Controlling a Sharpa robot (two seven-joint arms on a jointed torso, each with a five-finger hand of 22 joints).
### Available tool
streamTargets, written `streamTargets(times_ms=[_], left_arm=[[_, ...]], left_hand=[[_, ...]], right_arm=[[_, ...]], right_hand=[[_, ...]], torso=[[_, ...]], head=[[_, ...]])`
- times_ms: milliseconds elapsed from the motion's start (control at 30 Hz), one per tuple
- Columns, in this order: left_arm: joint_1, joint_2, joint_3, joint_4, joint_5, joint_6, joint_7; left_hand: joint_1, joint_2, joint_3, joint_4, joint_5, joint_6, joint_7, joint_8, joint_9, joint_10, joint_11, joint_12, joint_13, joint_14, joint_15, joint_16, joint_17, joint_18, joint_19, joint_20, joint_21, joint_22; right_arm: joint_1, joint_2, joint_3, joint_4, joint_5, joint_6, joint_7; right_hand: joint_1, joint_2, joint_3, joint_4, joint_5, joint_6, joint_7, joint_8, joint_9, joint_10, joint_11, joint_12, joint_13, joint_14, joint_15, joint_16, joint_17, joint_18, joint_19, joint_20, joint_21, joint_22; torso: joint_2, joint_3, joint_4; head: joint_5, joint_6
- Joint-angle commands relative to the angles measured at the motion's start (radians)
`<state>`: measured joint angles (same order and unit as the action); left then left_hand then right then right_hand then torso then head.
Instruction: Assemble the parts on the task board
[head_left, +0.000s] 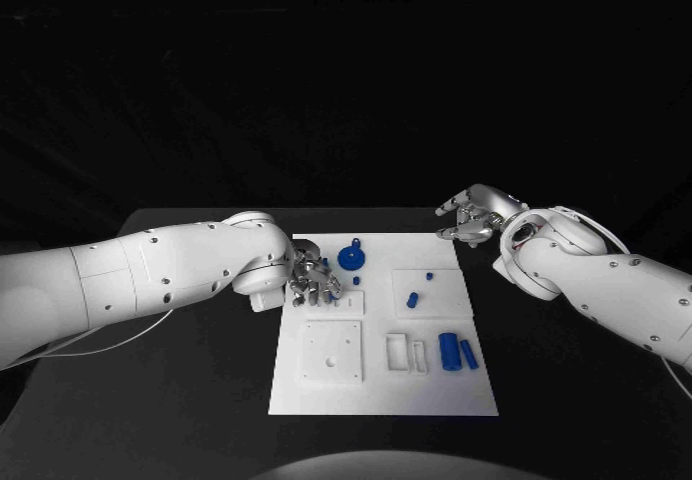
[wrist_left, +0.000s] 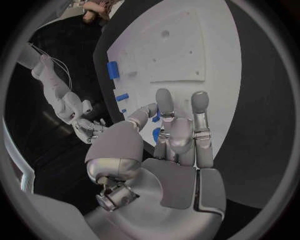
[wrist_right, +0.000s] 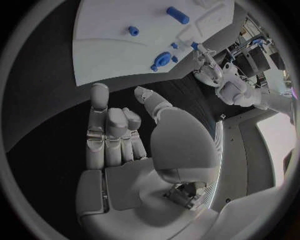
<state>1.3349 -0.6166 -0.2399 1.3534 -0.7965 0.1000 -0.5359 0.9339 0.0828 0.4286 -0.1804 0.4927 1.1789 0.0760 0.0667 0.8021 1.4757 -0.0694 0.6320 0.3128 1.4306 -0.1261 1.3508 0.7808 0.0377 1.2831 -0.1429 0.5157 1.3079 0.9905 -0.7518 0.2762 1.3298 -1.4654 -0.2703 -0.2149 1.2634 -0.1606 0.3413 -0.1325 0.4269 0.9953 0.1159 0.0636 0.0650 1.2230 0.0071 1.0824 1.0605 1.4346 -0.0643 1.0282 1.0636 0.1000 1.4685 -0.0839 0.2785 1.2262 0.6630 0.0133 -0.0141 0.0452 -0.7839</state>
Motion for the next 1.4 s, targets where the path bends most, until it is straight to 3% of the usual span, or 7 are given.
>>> streamTargets(times_ms=[33,267,367,533,1400], left_arm=[[0.006,0.017,0.000,-0.024,0.050,0.110,-0.022],[0.012,0.057,0.001,-0.091,0.101,0.198,-0.042],[0.013,0.072,0.001,-0.118,0.110,0.213,-0.044],[0.014,0.094,0.001,-0.150,0.110,0.219,-0.042],[0.014,0.109,0.000,-0.156,0.062,0.215,-0.039]], left_hand=[[0.009,0.017,0.028,-0.030,-0.001,0.186,-0.114,0.002,0.002,0.039,-0.015,-0.004,-0.002,0.000,-0.008,-0.001,0.000,-0.009,0.000,-0.002,-0.004,0.016],[0.011,0.018,0.028,-0.034,0.001,0.184,-0.113,0.002,0.007,0.039,-0.014,-0.002,-0.005,-0.001,-0.007,0.001,0.005,-0.010,-0.002,-0.002,-0.005,0.017],[0.012,0.017,0.028,-0.036,0.000,0.184,-0.113,0.003,0.008,0.040,-0.014,-0.003,-0.006,-0.001,-0.007,0.001,0.004,-0.011,-0.003,-0.001,-0.005,0.017],[0.012,0.018,0.028,-0.037,0.001,0.183,-0.113,0.003,0.011,0.040,-0.014,-0.001,-0.008,-0.001,-0.007,0.002,0.007,-0.011,-0.003,-0.002,-0.004,0.017],[0.016,0.018,0.026,-0.035,0.000,0.181,-0.113,0.002,0.017,0.040,-0.014,0.000,-0.014,-0.001,-0.007,-0.001,0.004,-0.011,-0.003,-0.002,-0.004,0.017]], right_arm=[[-0.001,0.001,0.000,-0.001,-0.010,0.015,0.002],[-0.001,0.003,0.000,-0.002,-0.010,0.014,0.002],[-0.001,0.004,0.000,-0.003,-0.010,0.014,0.002],[-0.001,0.005,0.000,-0.003,-0.010,0.014,0.002],[-0.001,0.005,0.000,-0.004,-0.010,0.014,0.002]], right_hand=[[-0.008,-0.003,0.005,0.001,0.005,0.007,0.001,-0.001,-0.001,-0.005,-0.005,-0.001,0.000,-0.001,-0.002,-0.005,0.001,0.008,0.032,-0.004,-0.006,0.001],[-0.008,-0.003,0.005,0.001,0.005,0.007,0.001,-0.001,-0.001,-0.005,-0.005,-0.001,0.000,-0.001,-0.002,-0.005,0.001,0.008,0.032,-0.004,-0.006,0.001],[-0.008,-0.003,0.005,0.001,0.005,0.007,0.001,-0.001,-0.001,-0.005,-0.005,-0.001,0.000,-0.001,-0.002,-0.005,0.001,0.008,0.032,-0.004,-0.006,0.001],[-0.008,-0.003,0.005,0.001,0.005,0.007,0.001,-0.001,-0.001,-0.005,-0.005,-0.001,0.000,-0.001,-0.002,-0.005,0.001,0.008,0.032,-0.004,-0.006,0.001],[-0.008,-0.003,0.005,0.001,0.005,0.007,0.001,-0.001,-0.001,-0.005,-0.005,-0.001,0.000,-0.001,-0.002,-0.005,0.001,0.008,0.032,-0.004,-0.006,0.001]], torso=[[0.000,0.0005,0.0000],[0.001,0.0011,0.0001],[0.000,-0.0002,-0.0002],[0.000,0.0008,-0.0005],[0.000,-0.0008,0.0021]], head=[[0.000,-0.002],[0.002,-0.003],[0.001,-0.004],[0.001,-0.004],[-0.003,-0.009]])
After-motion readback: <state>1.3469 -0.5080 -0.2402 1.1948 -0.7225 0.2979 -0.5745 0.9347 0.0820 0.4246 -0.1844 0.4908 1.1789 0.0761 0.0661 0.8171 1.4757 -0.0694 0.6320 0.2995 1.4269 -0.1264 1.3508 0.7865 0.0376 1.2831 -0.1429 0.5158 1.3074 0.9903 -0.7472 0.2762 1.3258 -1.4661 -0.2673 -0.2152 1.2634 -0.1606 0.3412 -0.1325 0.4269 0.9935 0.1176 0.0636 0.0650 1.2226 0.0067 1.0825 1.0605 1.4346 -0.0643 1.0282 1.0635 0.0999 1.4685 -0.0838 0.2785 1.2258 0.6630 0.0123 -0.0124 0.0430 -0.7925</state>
